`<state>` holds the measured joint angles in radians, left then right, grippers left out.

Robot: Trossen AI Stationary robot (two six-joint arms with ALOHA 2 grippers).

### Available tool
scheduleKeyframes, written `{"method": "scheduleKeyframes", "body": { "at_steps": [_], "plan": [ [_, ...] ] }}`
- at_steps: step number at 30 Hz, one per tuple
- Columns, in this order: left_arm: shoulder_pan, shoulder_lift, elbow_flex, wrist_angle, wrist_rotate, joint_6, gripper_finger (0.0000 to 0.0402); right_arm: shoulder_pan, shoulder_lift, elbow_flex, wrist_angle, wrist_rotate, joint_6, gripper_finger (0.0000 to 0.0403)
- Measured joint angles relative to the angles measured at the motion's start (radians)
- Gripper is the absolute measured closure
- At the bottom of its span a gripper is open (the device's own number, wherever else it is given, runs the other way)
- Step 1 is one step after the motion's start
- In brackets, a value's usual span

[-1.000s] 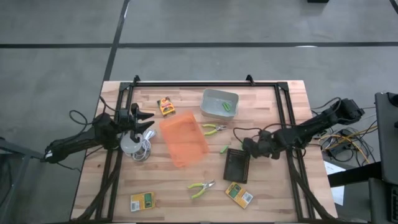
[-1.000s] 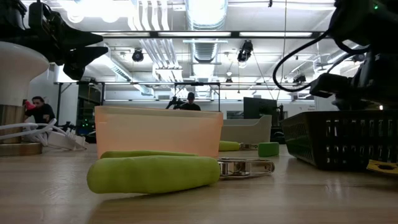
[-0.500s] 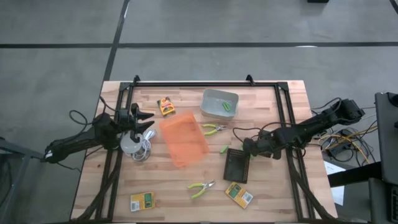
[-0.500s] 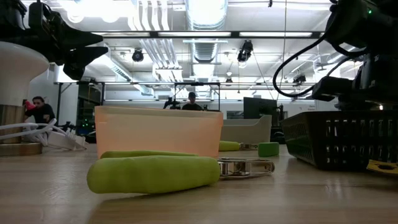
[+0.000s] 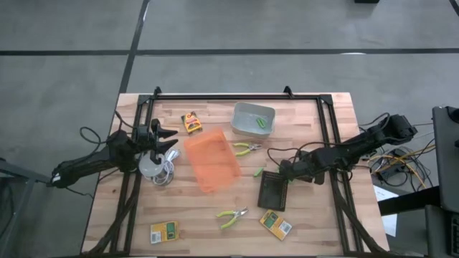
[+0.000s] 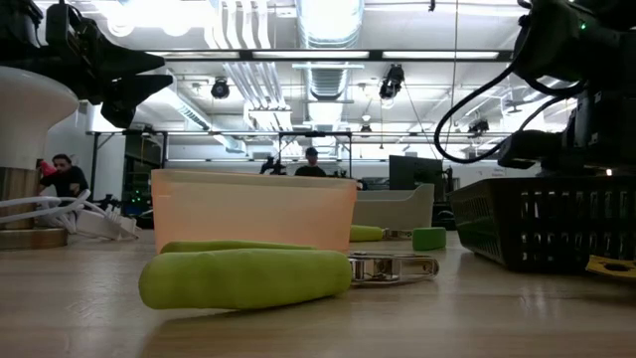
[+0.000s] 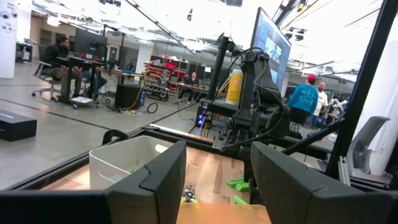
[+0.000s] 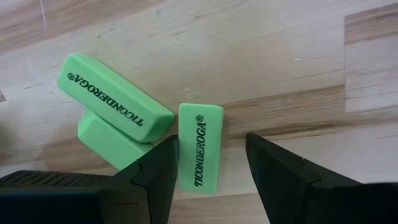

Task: Pick & Place School Supplies
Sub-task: Put the green eraser into the gray bin

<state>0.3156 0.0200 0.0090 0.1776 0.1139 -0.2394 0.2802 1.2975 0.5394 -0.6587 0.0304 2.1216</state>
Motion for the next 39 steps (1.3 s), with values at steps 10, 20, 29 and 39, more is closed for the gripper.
{"method": "scheduleKeyframes", "body": {
  "at_steps": [10, 20, 29, 39],
  "plan": [
    [0.0, 0.0, 0.0, 0.0, 0.0, 0.0, 0.0214, 0.0, 0.0, 0.002, -0.019, -0.011, -0.002, 0.0234],
    [0.0, 0.0, 0.0, 0.0, 0.0, 0.0, 0.0214, 0.001, 0.001, 0.002, -0.034, -0.026, -0.005, 0.0272],
    [0.0, 0.0, 0.0, 0.0, 0.0, 0.0, 0.0213, 0.001, 0.002, 0.002, -0.038, -0.031, -0.005, 0.0309],
    [0.0, 0.0, 0.0, 0.0, 0.0, 0.0, 0.0213, 0.001, 0.002, 0.006, -0.045, -0.028, -0.005, 0.031]
  ]
}}
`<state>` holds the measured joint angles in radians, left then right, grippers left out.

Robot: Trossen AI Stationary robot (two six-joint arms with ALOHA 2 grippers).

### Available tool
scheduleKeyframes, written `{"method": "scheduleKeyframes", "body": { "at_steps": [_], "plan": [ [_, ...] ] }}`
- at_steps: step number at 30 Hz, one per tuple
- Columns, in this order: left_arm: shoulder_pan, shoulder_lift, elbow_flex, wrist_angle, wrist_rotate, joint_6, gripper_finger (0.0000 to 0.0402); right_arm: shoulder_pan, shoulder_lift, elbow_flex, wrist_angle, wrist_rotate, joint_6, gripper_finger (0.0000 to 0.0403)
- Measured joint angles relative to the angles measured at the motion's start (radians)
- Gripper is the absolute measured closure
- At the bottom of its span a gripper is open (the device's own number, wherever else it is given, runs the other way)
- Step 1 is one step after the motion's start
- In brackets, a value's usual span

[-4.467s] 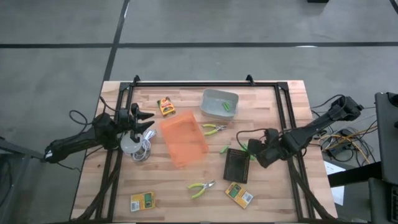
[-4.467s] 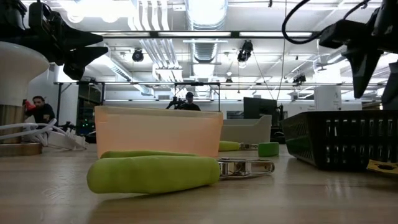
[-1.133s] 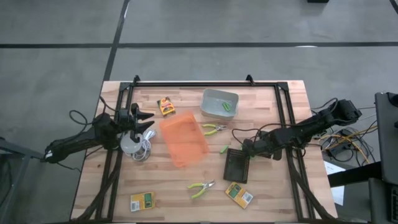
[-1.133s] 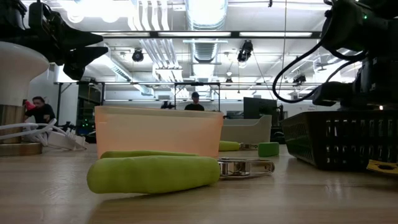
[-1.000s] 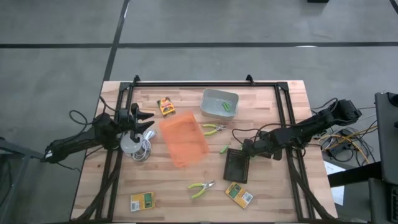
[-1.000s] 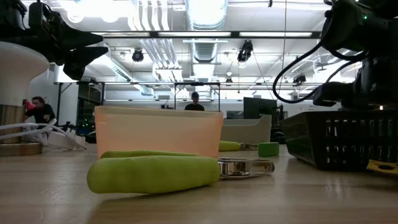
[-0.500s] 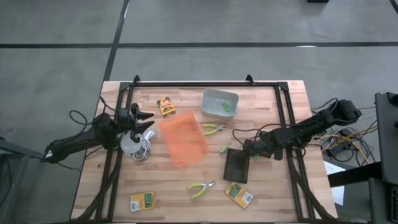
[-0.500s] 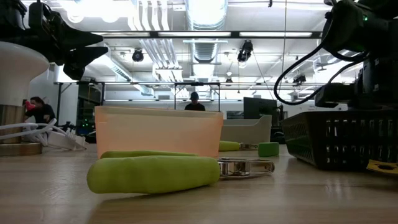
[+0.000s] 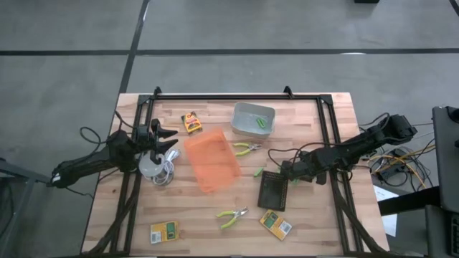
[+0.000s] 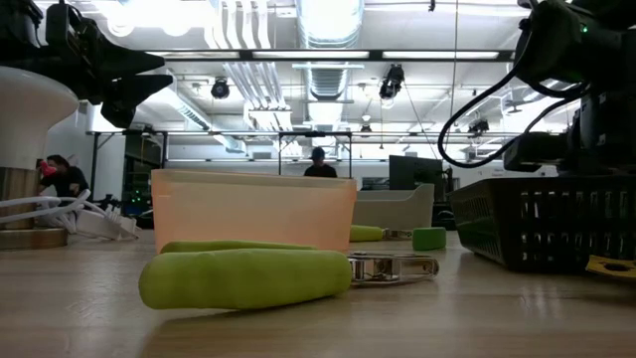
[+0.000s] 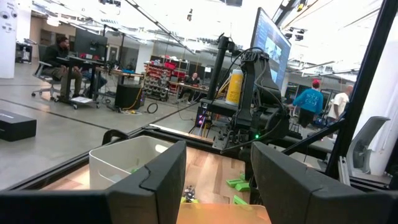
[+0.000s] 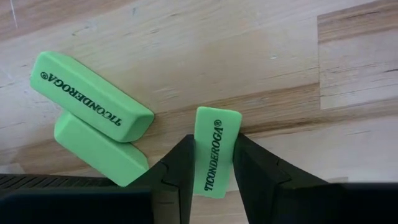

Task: Pick & Place School Supplies
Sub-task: Put the green eraser into the gray bin

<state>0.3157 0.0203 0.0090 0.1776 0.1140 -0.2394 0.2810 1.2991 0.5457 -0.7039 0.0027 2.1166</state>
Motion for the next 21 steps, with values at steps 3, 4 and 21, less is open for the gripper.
{"method": "scheduleKeyframes", "body": {
  "at_steps": [3, 4, 21],
  "plan": [
    [0.0, 0.0, 0.0, 0.0, 0.0, 0.0, 0.0214, 0.0, -0.001, 0.011, -0.034, 0.017, -0.007, 0.031],
    [0.0, 0.0, 0.0, 0.0, 0.0, 0.0, 0.0214, 0.0, -0.001, 0.021, -0.05, 0.024, -0.009, 0.031],
    [0.0, 0.0, 0.0, 0.0, 0.0, 0.0, 0.0214, 0.0, -0.147, 0.307, -0.38, 0.35, -0.188, 0.031]
  ]
}}
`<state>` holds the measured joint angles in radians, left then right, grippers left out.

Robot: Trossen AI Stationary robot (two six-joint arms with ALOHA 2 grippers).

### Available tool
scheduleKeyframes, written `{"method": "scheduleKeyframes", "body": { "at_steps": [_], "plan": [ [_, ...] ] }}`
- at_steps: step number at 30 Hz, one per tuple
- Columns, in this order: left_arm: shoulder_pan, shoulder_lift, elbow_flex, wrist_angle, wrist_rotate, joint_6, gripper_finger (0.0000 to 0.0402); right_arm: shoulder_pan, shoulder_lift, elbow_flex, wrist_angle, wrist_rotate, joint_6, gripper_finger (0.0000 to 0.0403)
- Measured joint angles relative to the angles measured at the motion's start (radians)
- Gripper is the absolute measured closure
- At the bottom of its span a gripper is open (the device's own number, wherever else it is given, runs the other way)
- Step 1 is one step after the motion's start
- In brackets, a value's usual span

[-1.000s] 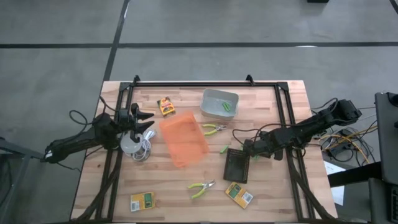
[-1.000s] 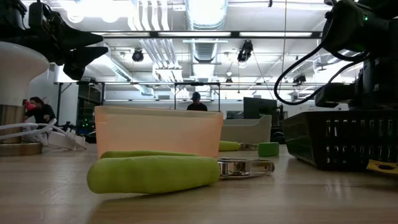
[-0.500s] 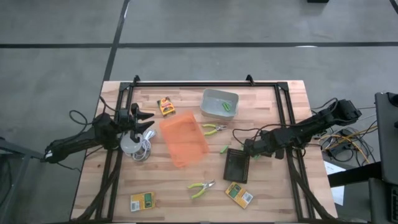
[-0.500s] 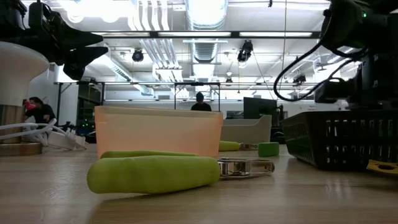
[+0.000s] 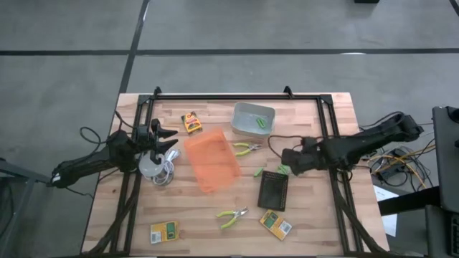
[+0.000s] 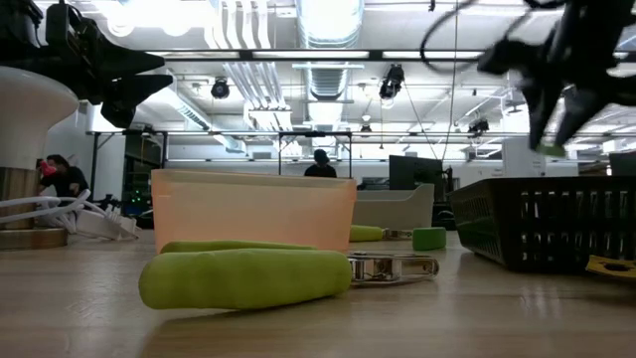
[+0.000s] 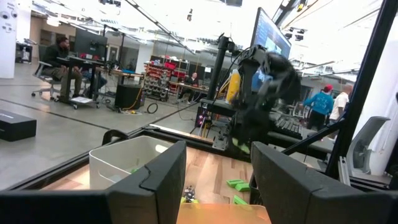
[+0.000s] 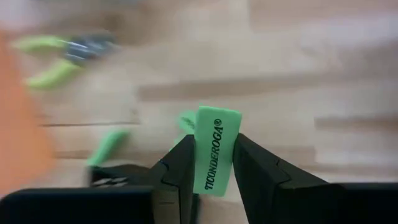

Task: Pick & Place School Supplies
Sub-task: Put the green eraser into the gray bin

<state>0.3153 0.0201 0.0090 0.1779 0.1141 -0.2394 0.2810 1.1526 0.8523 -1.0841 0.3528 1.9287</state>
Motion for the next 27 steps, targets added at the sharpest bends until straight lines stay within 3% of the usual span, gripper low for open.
{"method": "scheduleKeyframes", "body": {
  "at_steps": [6, 14, 21, 27],
  "plan": [
    [0.0, 0.0, 0.0, 0.0, 0.0, 0.0, 0.0213, -0.041, -0.121, 0.064, -0.013, 0.1, -0.211, 0.031],
    [0.0, 0.0, 0.0, 0.0, 0.0, 0.0, 0.0213, -0.23, -0.179, 0.155, -0.001, 0.091, -0.635, 0.031],
    [0.0, 0.0, 0.0, 0.0, 0.0, 0.0, 0.0214, -0.442, -0.109, 0.228, 0.097, -0.049, -0.924, 0.0309],
    [0.0, 0.0, 0.0, 0.0, 0.0, 0.0, 0.0214, -0.626, 0.04, 0.286, 0.209, -0.201, -1.094, 0.0309]
  ]
}}
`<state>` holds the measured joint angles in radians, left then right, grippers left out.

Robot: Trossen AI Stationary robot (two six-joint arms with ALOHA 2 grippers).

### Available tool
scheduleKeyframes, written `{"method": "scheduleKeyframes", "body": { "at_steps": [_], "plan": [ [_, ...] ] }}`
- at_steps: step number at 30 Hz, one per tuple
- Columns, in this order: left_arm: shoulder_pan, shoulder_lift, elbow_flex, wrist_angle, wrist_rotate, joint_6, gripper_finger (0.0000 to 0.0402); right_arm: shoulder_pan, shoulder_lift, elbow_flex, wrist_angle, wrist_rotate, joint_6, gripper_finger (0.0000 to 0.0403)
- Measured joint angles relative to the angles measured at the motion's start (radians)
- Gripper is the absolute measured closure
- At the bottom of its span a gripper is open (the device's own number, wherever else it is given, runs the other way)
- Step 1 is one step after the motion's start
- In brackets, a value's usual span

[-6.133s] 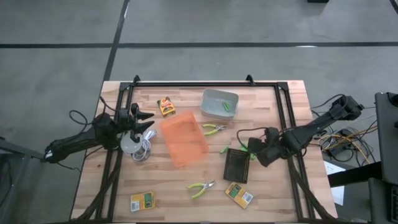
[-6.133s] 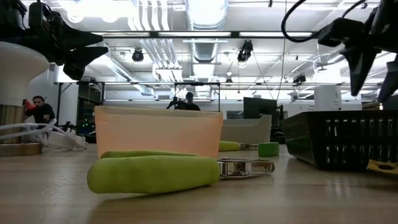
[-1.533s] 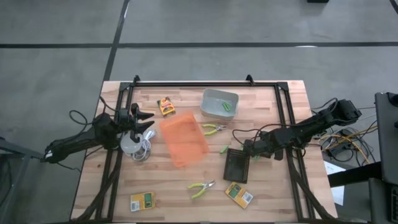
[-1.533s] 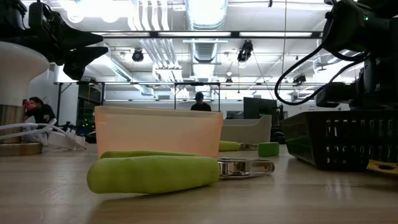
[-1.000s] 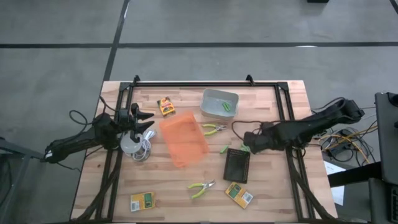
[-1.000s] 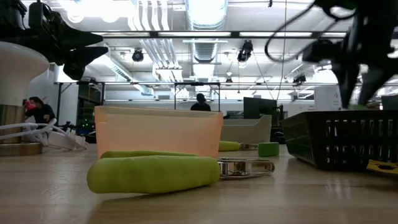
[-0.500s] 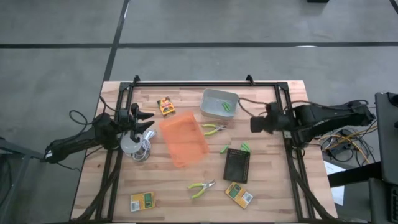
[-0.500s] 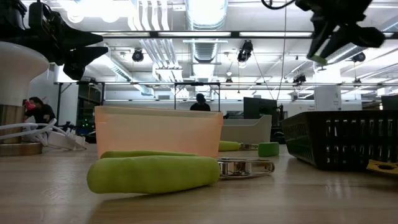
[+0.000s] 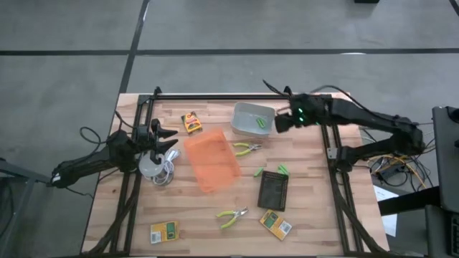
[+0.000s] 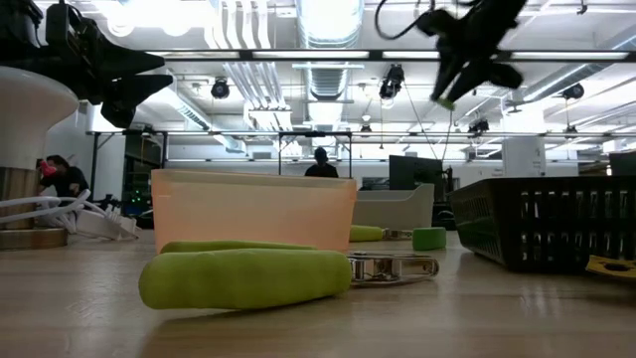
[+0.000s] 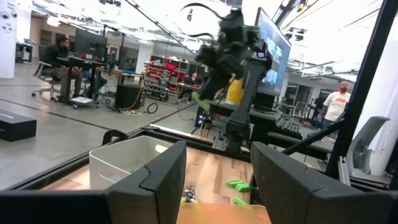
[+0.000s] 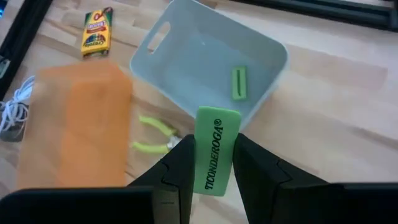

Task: Pick & Place School Supplies
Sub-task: Put the green eraser into the gray bin

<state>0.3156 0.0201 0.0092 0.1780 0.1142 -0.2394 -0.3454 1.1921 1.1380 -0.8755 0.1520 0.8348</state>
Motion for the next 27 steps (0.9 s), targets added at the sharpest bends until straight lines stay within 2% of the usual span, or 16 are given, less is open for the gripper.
{"method": "scheduleKeyframes", "body": {
  "at_steps": [3, 6, 18, 27],
  "plan": [
    [0.0, 0.0, 0.0, 0.0, 0.0, 0.0, 0.0213, -0.069, 0.094, 0.041, 0.046, -0.065, -0.055, 0.0309],
    [0.0, 0.0, 0.0, 0.0, 0.0, 0.0, 0.0214, -0.112, 0.191, 0.09, 0.083, -0.083, -0.1, 0.0309],
    [0.0, 0.0, 0.0, 0.0, 0.0, 0.0, 0.0213, -0.197, 0.575, 0.334, 0.063, -0.161, -0.158, 0.0309],
    [0.0, 0.0, 0.0, -0.001, 0.0, 0.0, 0.0213, -0.229, 0.688, 0.343, 0.058, -0.241, -0.166, 0.0309]
  ]
}}
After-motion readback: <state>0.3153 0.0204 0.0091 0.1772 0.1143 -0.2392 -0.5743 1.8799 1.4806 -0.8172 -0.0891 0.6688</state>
